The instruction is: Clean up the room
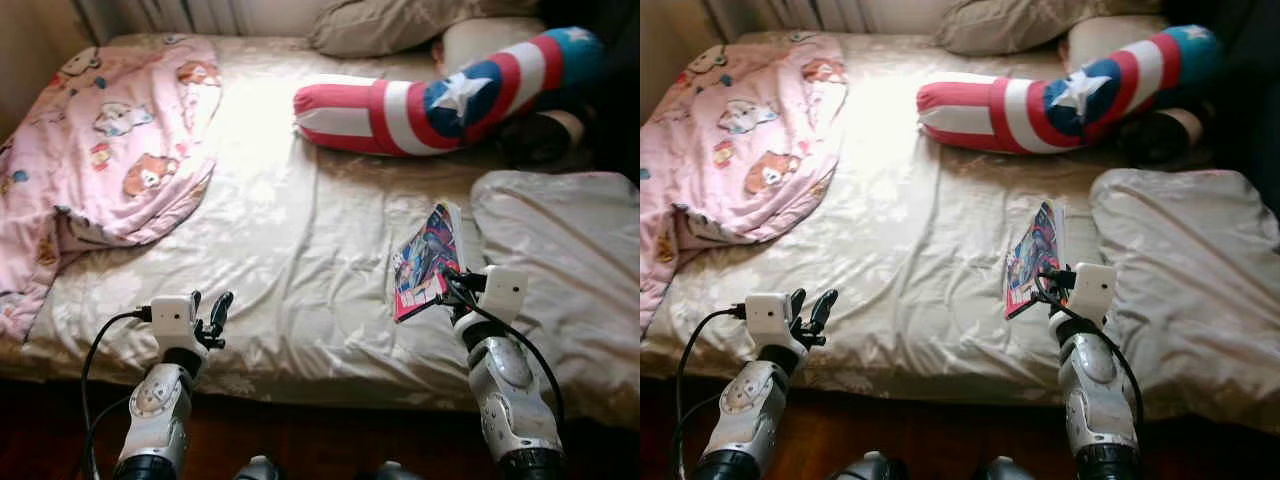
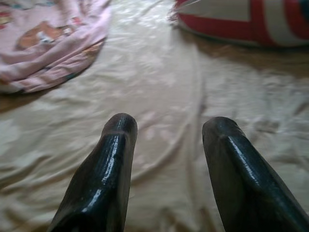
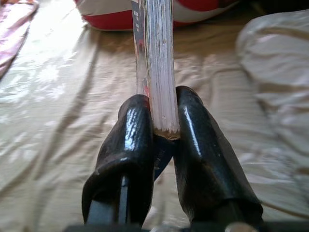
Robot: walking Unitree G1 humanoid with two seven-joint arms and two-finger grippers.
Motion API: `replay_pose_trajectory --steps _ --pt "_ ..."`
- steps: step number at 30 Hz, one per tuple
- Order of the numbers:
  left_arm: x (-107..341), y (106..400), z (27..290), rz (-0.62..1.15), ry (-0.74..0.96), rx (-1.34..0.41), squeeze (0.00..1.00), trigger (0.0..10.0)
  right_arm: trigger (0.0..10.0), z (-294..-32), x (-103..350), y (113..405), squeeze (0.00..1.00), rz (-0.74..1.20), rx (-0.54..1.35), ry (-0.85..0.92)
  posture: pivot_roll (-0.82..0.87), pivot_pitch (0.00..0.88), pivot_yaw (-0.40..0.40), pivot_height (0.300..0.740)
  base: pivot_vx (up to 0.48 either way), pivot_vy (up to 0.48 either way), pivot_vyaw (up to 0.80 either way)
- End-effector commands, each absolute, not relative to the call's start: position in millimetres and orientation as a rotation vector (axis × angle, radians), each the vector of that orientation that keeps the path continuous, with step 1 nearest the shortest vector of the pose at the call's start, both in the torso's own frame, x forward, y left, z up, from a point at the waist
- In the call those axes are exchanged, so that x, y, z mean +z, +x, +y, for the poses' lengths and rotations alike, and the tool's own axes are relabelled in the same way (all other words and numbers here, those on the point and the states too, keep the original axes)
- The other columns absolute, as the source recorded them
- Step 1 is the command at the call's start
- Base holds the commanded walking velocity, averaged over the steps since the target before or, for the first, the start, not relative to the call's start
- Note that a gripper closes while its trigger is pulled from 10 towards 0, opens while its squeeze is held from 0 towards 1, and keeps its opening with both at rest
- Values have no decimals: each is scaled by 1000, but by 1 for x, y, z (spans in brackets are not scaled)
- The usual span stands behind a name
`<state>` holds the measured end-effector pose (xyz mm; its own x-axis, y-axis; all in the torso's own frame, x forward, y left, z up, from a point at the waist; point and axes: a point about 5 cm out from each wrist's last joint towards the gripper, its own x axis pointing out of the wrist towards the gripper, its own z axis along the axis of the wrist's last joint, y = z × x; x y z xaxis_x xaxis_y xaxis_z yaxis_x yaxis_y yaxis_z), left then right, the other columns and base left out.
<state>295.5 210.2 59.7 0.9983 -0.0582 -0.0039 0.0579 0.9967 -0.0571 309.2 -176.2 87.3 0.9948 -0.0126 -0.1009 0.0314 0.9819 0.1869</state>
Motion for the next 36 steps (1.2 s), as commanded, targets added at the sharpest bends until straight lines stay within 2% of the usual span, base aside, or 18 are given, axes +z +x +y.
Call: replay_pose_trajectory --steps 1,13,25,31,36 --pt "56 292 215 30 -56 -45 0 10000 10000 -176 92 310 0 67 -31 206 -10 214 1 701 296 0 0" --pt "56 291 216 30 -57 -45 0 10000 10000 -178 87 308 0 78 -78 227 -9 225 2 701 307 0 0" --pt "57 290 217 20 -54 -38 0 10000 10000 -178 87 309 0 55 -77 210 -3 229 2 701 0 0 0" --pt "70 293 215 -53 -63 -26 0 10000 10000 -175 93 310 0 15 -46 189 -11 218 5 701 0 0 0" --pt "82 297 215 -107 -54 -19 0 10000 10000 -170 92 310 0 11 28 55 -37 192 -2 701 0 0 0"
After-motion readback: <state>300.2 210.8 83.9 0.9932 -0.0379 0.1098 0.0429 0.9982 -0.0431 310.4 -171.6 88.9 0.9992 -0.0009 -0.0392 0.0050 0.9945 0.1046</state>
